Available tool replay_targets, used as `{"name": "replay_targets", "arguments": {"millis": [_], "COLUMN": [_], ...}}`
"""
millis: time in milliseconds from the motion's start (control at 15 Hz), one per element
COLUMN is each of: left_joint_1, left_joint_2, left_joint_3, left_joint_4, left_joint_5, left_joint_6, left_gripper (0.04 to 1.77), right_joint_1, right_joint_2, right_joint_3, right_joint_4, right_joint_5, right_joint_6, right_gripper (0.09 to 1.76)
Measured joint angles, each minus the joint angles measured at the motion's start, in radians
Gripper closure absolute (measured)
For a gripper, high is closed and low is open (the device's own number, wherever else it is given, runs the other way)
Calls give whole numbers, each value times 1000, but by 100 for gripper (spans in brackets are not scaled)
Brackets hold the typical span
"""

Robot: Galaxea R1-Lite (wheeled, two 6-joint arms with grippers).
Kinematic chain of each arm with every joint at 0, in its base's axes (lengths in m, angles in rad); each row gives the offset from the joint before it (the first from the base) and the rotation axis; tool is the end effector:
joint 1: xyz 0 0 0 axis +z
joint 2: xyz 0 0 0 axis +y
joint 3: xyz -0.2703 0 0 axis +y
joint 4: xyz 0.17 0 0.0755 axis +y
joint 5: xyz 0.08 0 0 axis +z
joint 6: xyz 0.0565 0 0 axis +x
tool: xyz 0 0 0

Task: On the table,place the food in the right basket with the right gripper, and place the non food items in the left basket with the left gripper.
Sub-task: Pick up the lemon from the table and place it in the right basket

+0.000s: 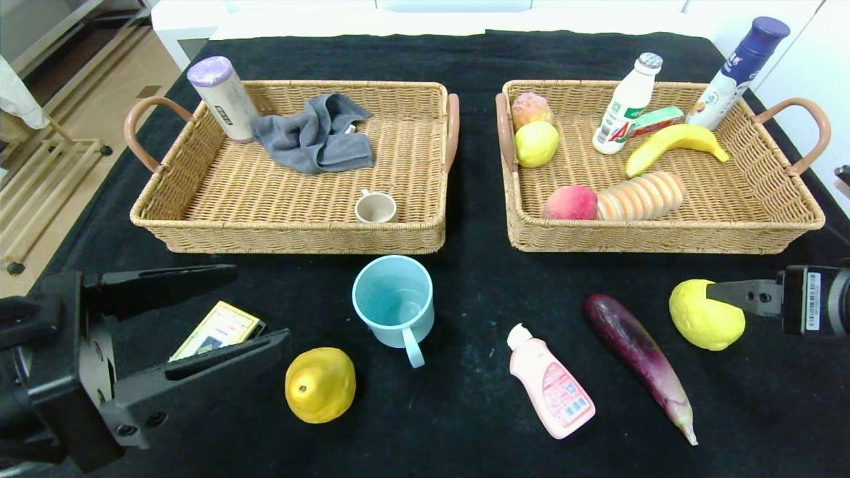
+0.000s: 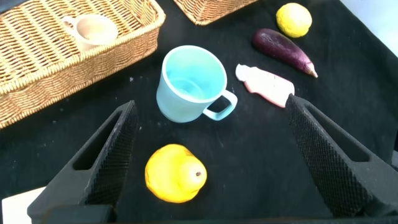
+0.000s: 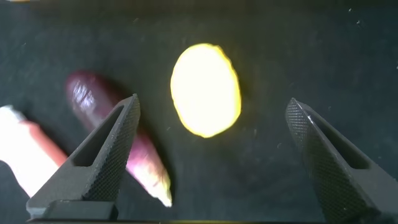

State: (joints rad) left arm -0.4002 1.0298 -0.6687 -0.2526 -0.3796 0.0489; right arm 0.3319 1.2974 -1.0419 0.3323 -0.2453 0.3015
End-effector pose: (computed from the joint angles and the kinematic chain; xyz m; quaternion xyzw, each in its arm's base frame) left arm 0.1560 -0.0887 0.2279 0.0231 0.0449 -0.3807 0.9233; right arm 0.2151 0.0596 0.2156 0.0621 0.2808 -0.0007 0.9578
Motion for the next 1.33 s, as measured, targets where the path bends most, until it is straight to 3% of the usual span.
{"name": "replay_targets", "arguments": {"millis": [533,1133,1200,1333], "left_joint_1": [0,0,0,0], "left_joint_2": [-11,-22,-26,-32], "left_joint_3": [4,16,17,18], "left_joint_4": [0,-1,-1,0], "left_joint_5": [0,0,0,0], "left_joint_6": [5,40,41,41], "left_gripper": [9,9,9,9], "right_joint_1": [-59,-64,-67,-70], "right_joint_2": [112,202,211,224], "right_joint_3": [-26,-21,-20,-19], "right_joint_4": [-4,-8,-9,-10], "right_joint_5": [83,74,74,75], "right_joint_6": [47,75,76,80], "right_gripper": [14,14,23,58]}}
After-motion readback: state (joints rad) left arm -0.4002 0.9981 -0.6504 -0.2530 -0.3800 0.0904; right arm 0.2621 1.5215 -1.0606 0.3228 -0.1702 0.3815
